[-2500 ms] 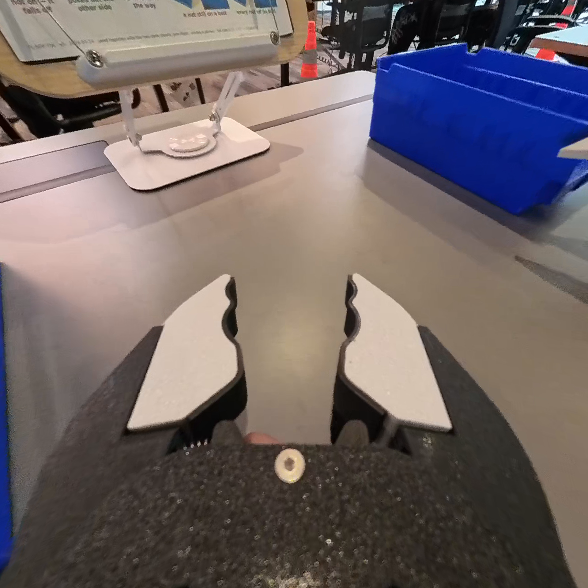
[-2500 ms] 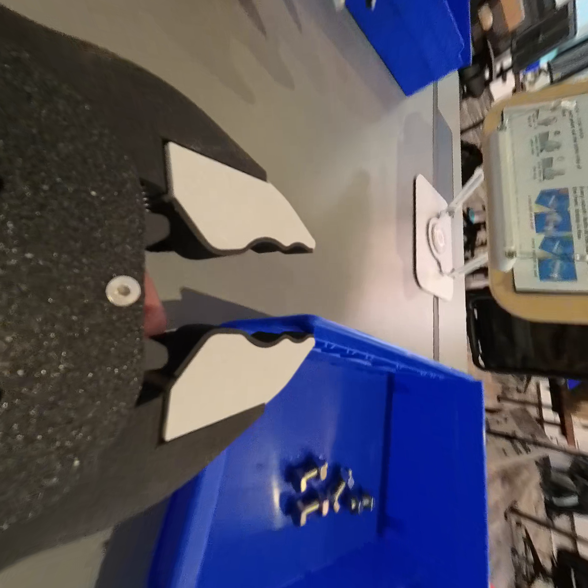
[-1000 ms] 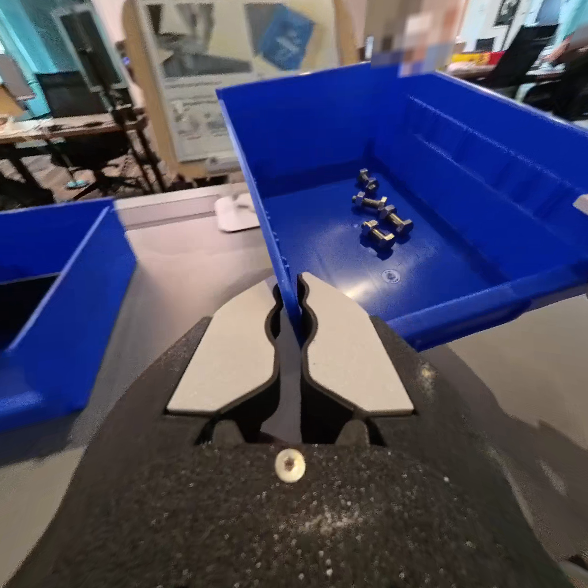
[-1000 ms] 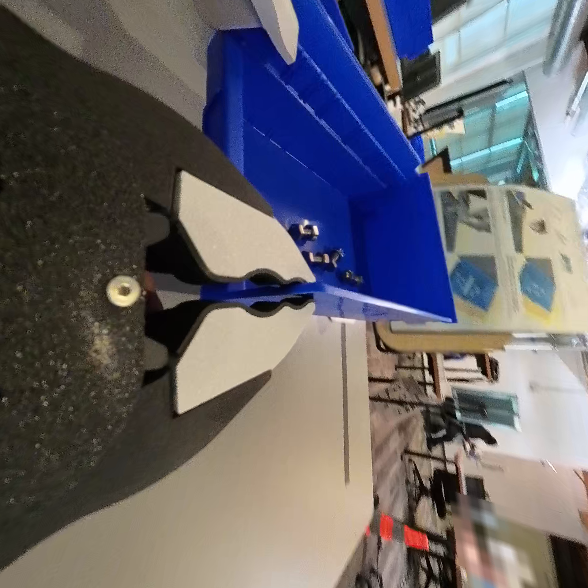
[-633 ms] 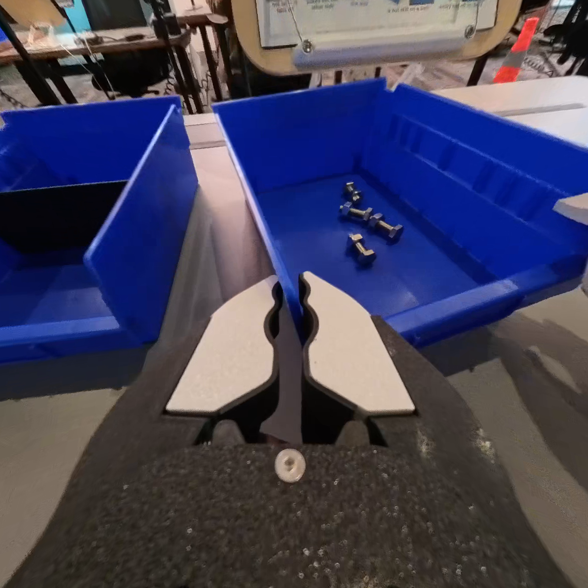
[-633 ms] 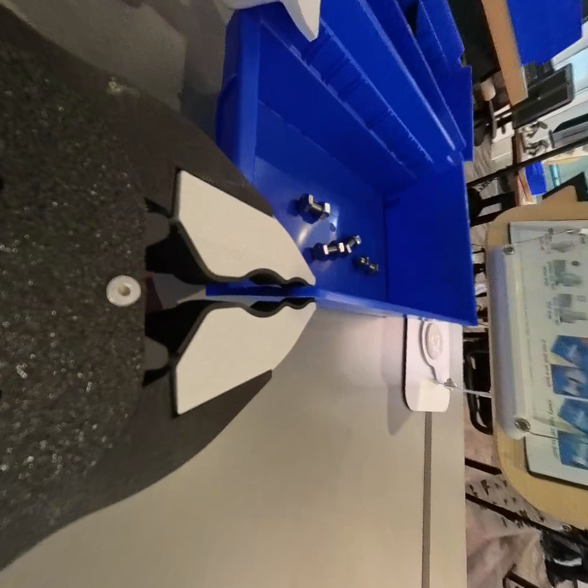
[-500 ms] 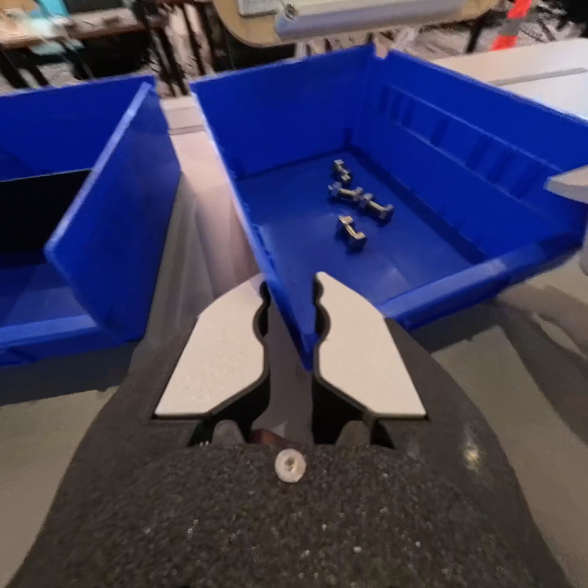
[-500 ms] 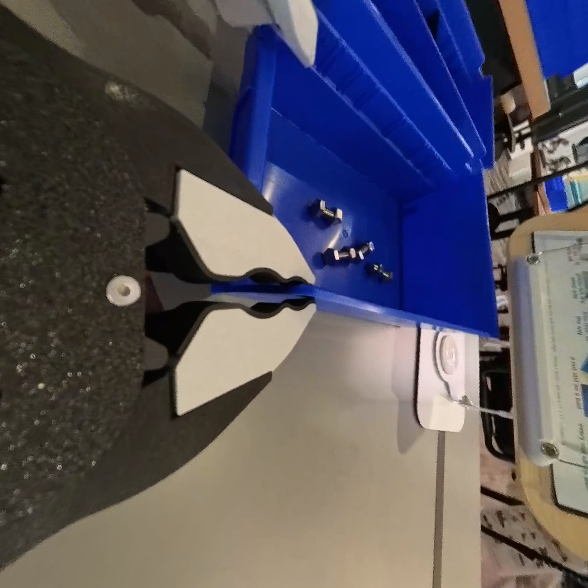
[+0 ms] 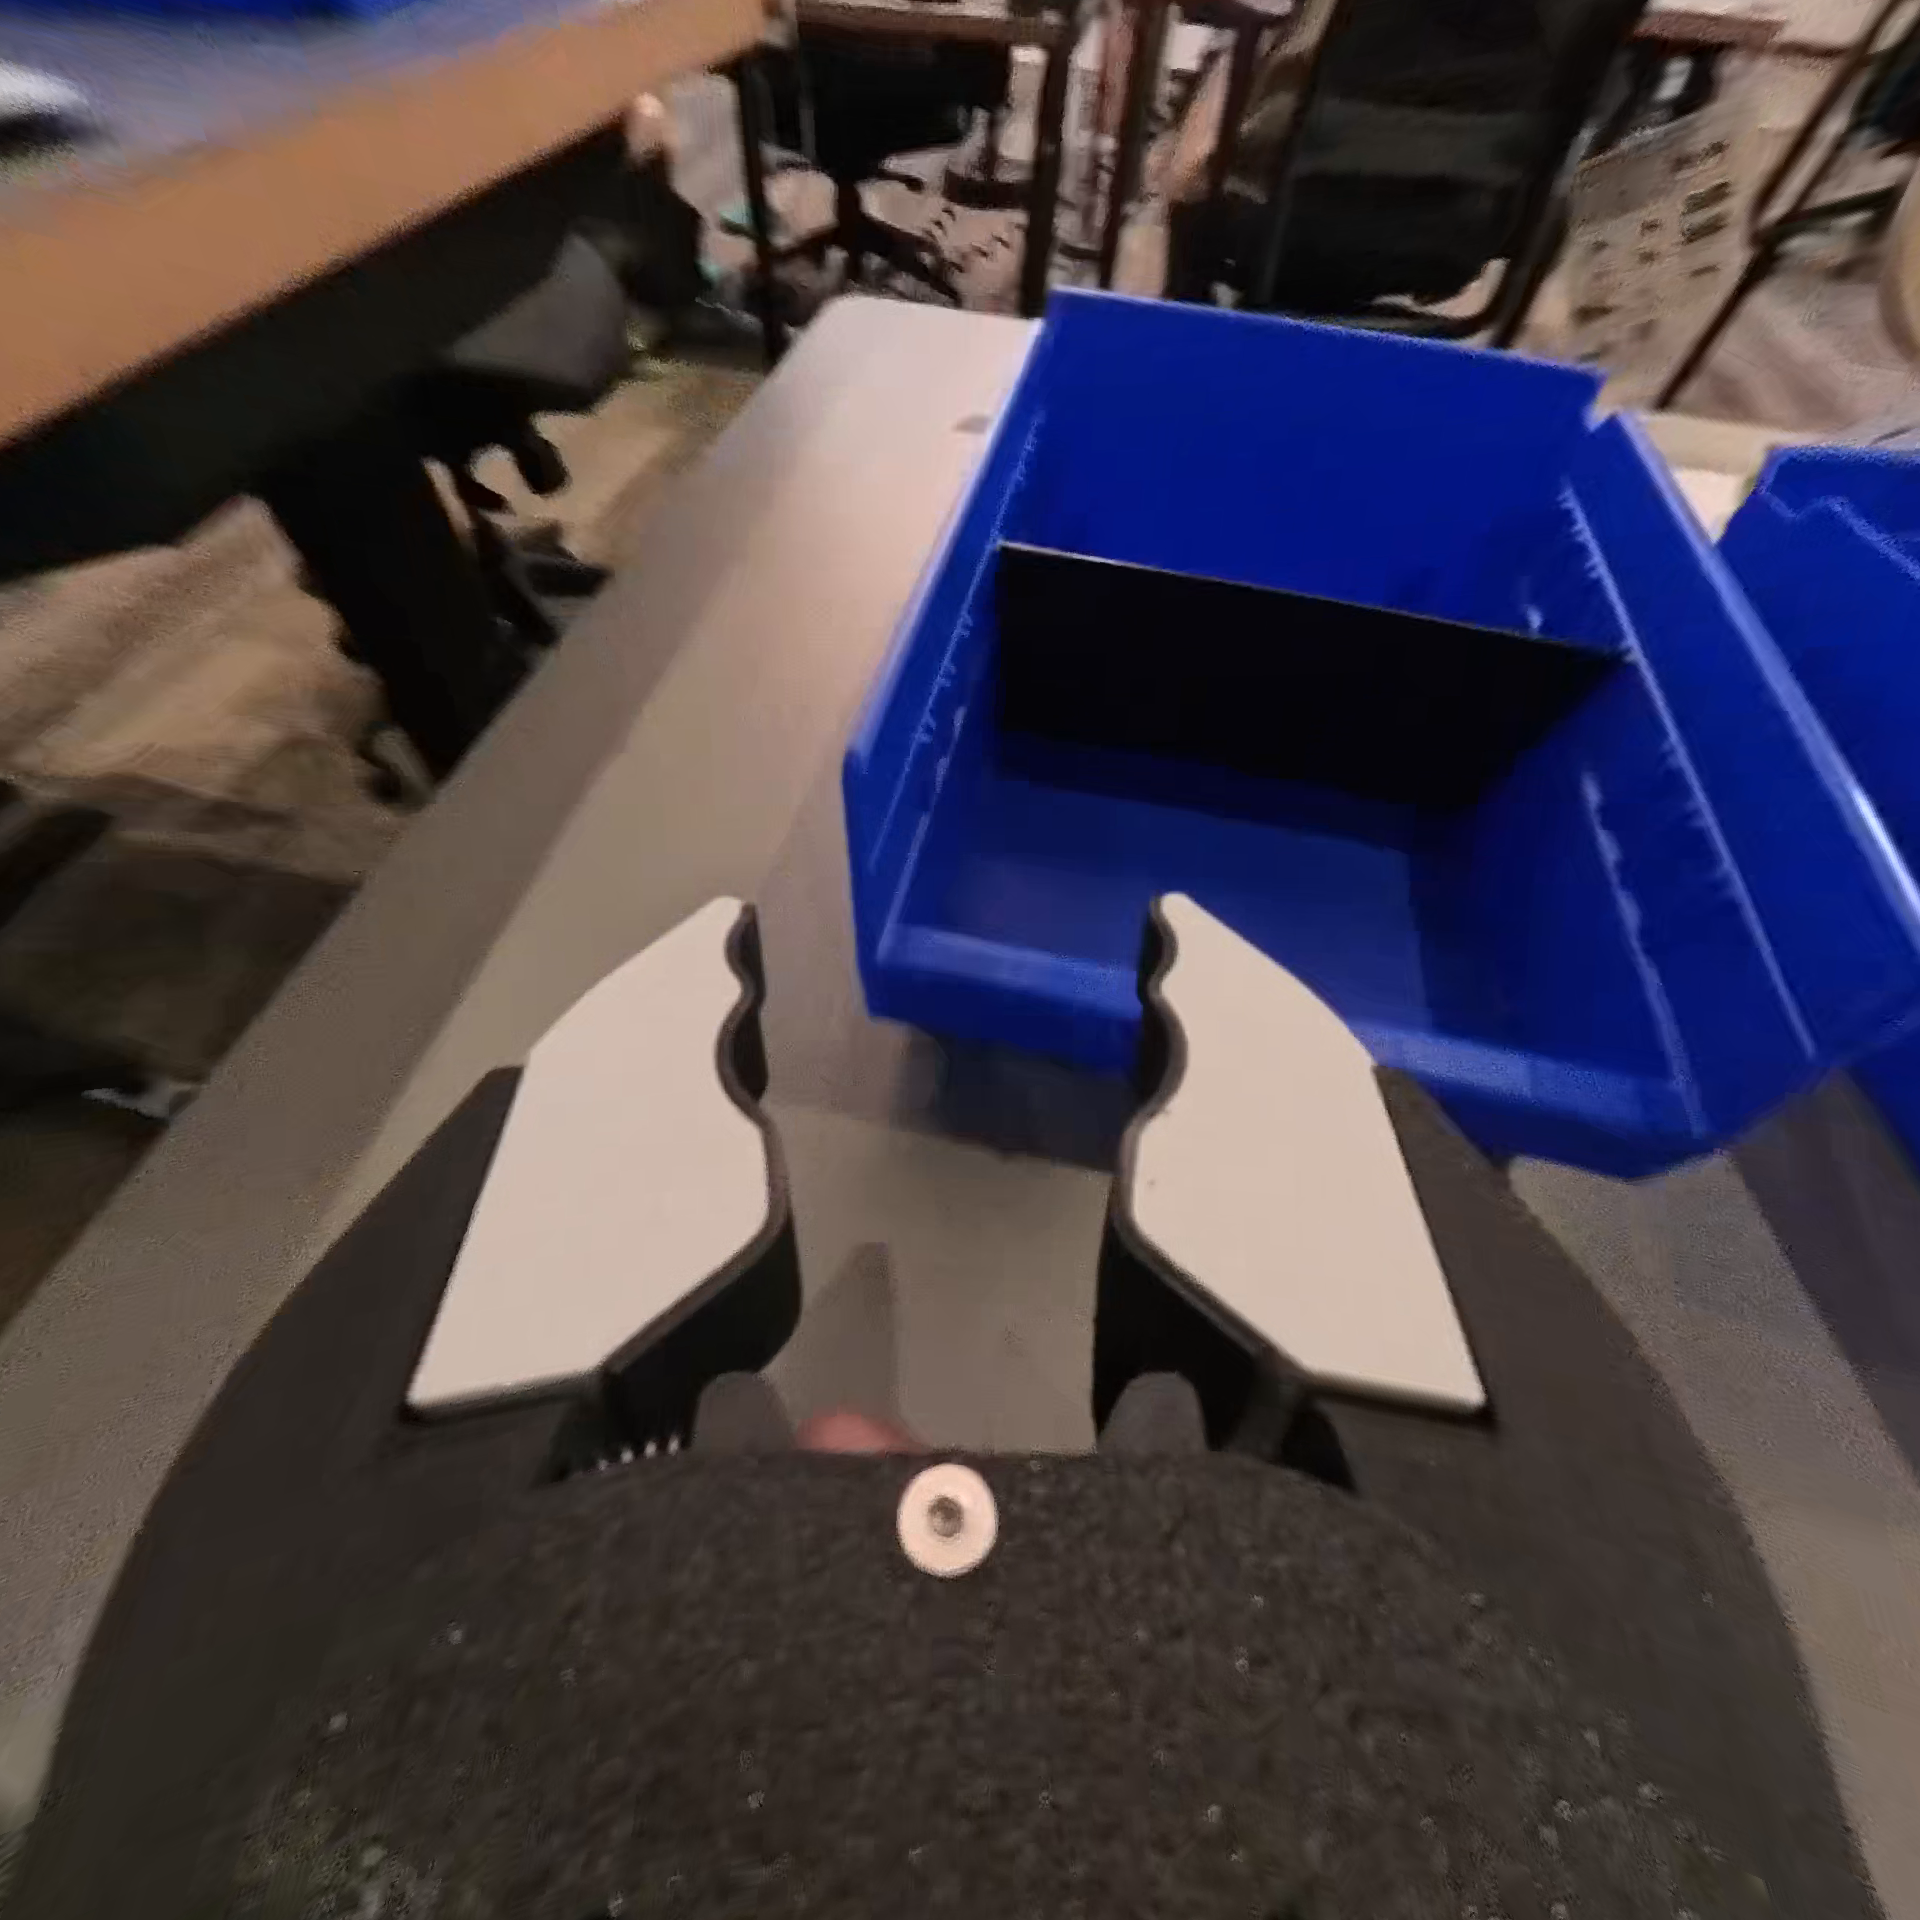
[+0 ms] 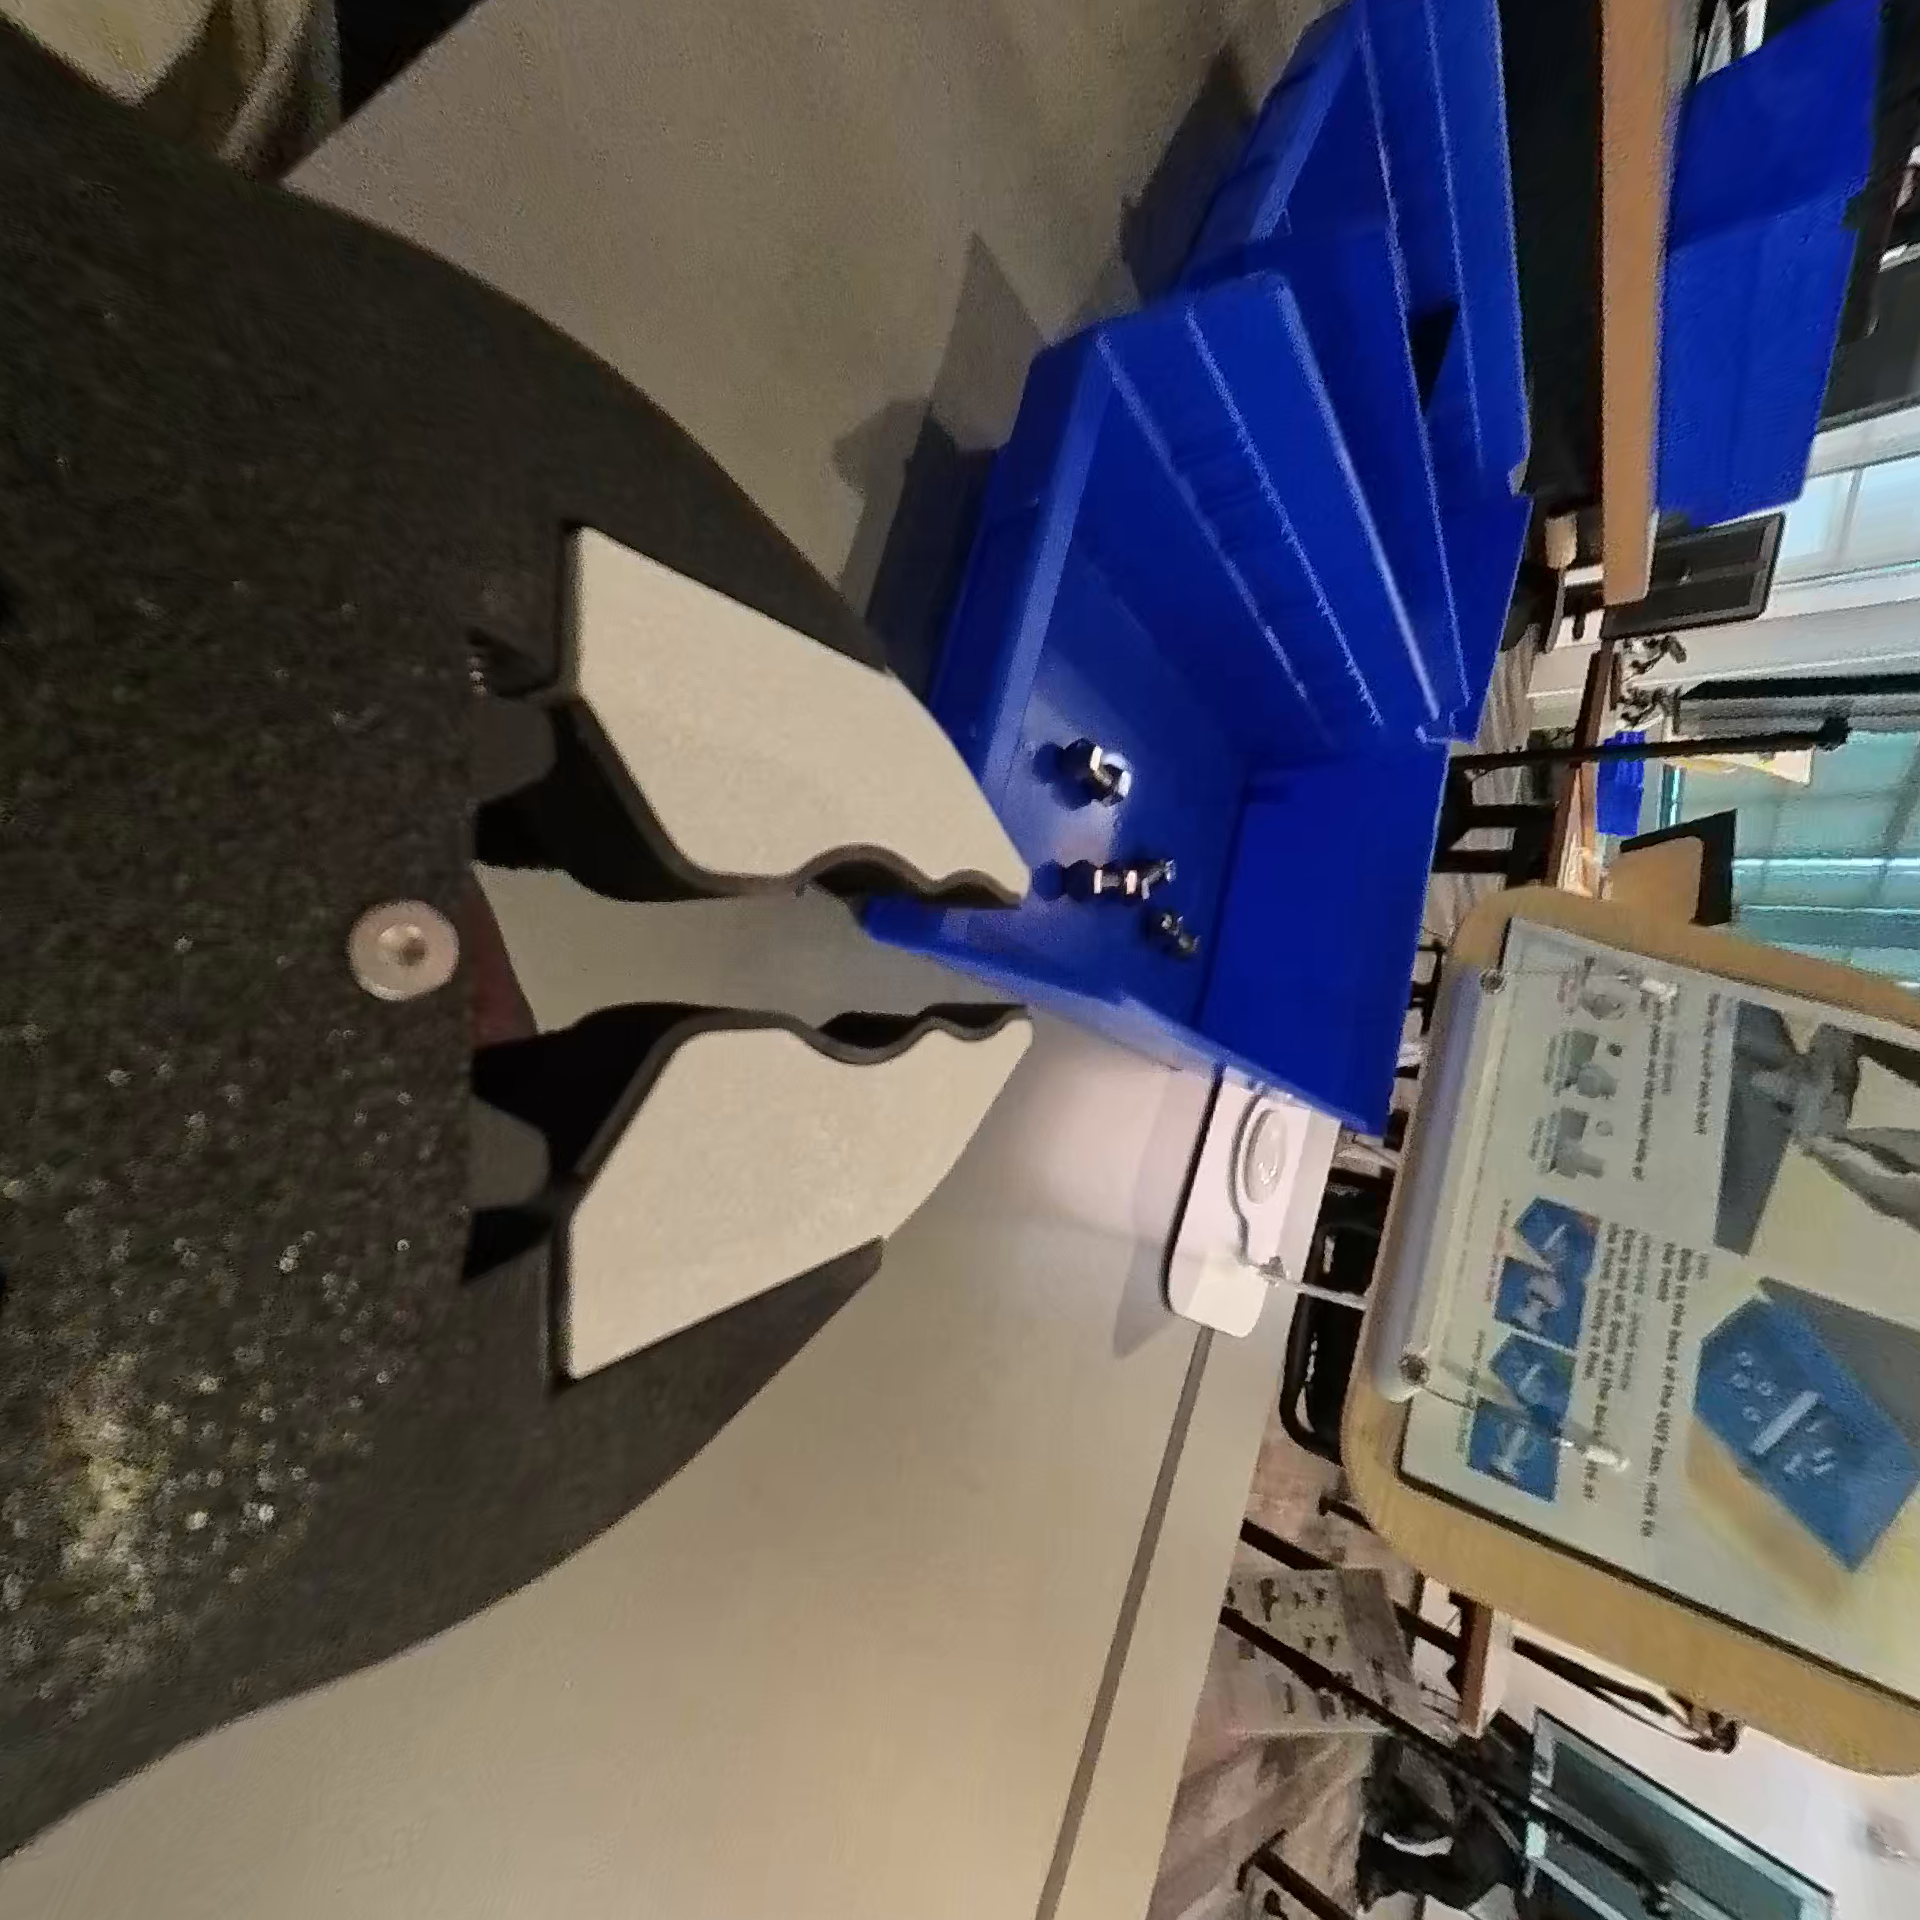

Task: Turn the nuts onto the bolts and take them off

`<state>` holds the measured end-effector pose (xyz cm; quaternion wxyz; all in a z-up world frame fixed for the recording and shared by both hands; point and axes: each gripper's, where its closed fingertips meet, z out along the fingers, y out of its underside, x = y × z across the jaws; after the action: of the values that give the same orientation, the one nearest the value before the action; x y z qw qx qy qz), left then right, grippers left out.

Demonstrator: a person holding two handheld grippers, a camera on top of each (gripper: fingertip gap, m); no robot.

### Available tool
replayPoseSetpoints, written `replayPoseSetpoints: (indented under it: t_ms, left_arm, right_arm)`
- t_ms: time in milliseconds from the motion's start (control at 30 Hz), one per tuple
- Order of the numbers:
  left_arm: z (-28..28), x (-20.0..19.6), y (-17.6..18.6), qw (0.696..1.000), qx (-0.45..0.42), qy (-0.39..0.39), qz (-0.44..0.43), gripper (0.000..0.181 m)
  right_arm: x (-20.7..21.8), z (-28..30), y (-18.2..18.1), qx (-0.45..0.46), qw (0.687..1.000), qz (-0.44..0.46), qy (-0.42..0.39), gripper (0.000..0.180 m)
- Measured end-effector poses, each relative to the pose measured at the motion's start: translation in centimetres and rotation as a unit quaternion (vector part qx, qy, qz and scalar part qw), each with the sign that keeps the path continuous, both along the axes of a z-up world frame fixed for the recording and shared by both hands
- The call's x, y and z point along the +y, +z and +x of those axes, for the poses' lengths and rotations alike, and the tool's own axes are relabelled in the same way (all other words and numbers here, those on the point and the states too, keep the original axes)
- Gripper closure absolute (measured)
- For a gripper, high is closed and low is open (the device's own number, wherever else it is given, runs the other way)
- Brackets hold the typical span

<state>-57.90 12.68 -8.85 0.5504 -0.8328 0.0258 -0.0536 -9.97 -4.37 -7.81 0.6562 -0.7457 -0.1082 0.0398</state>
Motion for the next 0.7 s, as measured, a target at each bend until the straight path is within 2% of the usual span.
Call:
replayPoseSetpoints:
  t_ms: [33,100,167,233,267,333,467,567,700]
  left_arm:
    - [-0.1,1.5,-0.6,1.0,-0.013,-0.01,-0.011,0.114]
    - [-0.9,4.3,-2.1,0.999,0.007,0.0,-0.033,0.117]
    - [-1.4,6.3,-4.2,0.997,0.025,0.009,-0.068,0.13]
    - [-0.7,6.7,-4.2,0.998,-0.005,-0.016,-0.064,0.17]
    - [-0.5,6.4,-4.2,0.997,-0.019,-0.018,-0.068,0.172]
    - [0.4,4.6,-4.2,0.996,-0.027,-0.035,-0.072,0.176]
    - [1.1,-0.9,-4.2,0.998,0.03,-0.01,-0.053,0.177]
    - [1.1,-5.5,-4.2,0.998,0.045,0.013,-0.04,0.177]
    - [0.7,-10.4,-4.1,0.998,0.029,0.043,-0.025,0.177]
  right_arm:
    - [-0.1,-0.3,0.1,-0.001,1.0,0.004,0.003,0.164]
    - [-0.1,-0.9,0.2,0.001,1.0,0.003,0.01,0.165]
    - [-0.2,-2.0,0.2,0.004,1.0,-0.001,0.023,0.166]
    - [-0.4,-3.4,0.3,-0.004,0.999,-0.001,0.035,0.167]
    - [-0.5,-4.2,0.4,-0.01,0.999,0.002,0.04,0.168]
    - [-1.0,-6.7,0.5,-0.016,0.998,0.001,0.063,0.168]
    - [-1.2,-13.8,-1.1,-0.045,0.991,-0.02,0.121,0.164]
    - [-0.3,-19.1,-2.7,-0.062,0.985,-0.05,0.15,0.16]
    - [1.9,-24.4,-3.6,-0.031,0.982,-0.089,0.163,0.147]
